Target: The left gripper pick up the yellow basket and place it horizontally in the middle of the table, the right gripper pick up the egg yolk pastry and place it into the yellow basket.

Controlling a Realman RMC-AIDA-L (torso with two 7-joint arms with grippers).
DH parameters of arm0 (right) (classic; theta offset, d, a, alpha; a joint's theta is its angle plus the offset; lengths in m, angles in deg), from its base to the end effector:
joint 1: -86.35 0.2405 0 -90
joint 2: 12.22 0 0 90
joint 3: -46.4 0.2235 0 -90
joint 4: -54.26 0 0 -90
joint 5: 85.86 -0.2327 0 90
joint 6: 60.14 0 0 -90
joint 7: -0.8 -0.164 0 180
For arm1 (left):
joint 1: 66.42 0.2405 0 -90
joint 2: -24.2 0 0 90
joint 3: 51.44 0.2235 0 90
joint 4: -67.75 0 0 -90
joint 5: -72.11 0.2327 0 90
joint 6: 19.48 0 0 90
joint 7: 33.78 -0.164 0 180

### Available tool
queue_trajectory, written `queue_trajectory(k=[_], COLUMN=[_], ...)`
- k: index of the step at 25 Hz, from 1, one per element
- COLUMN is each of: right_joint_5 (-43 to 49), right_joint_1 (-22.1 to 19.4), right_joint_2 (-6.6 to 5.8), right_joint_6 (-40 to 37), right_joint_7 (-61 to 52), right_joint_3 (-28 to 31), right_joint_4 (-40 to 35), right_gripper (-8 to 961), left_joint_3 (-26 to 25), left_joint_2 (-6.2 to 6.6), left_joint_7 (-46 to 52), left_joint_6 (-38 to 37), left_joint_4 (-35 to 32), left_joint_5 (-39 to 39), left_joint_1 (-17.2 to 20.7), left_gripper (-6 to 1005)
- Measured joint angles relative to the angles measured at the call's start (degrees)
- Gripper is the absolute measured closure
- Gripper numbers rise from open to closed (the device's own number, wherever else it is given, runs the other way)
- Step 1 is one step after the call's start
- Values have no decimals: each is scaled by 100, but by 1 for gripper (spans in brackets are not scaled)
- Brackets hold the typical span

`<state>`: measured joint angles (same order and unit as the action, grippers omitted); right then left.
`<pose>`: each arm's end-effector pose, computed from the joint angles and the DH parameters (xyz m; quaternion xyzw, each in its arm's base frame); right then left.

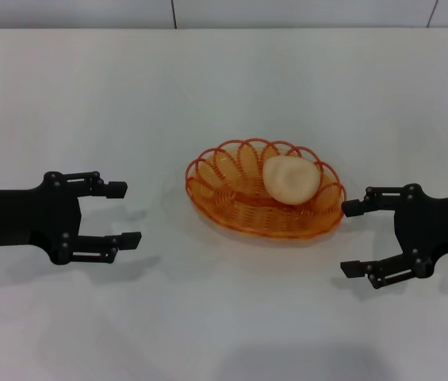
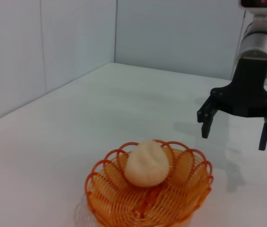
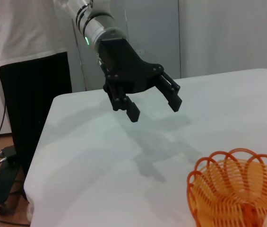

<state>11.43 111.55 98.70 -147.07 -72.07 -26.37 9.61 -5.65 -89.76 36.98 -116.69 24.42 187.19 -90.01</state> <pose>0.2276 0.3238 -0.0079 -0.9842 0.0561 0.1589 0.0542 -0.2730 0.3059 0.0321 -0.9719 -0.1210 -0.1744 0.1016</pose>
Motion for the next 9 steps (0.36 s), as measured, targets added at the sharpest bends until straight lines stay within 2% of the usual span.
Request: queue_trajectory(k=[9], right_joint_5=[53], right_joint_1=[-2], right_joint_2=[11], right_joint_6=[1], right_joint_7=[0], right_joint_3=[0], right_joint_4=[-31], right_gripper=[67], left_joint_3=[-6], left_joint_2=[7], left_joint_7=[61], left_joint_6=[-68], left_joint_4=[0], left_joint_5=[107], left_joint_1=[-29], left_gripper=[211])
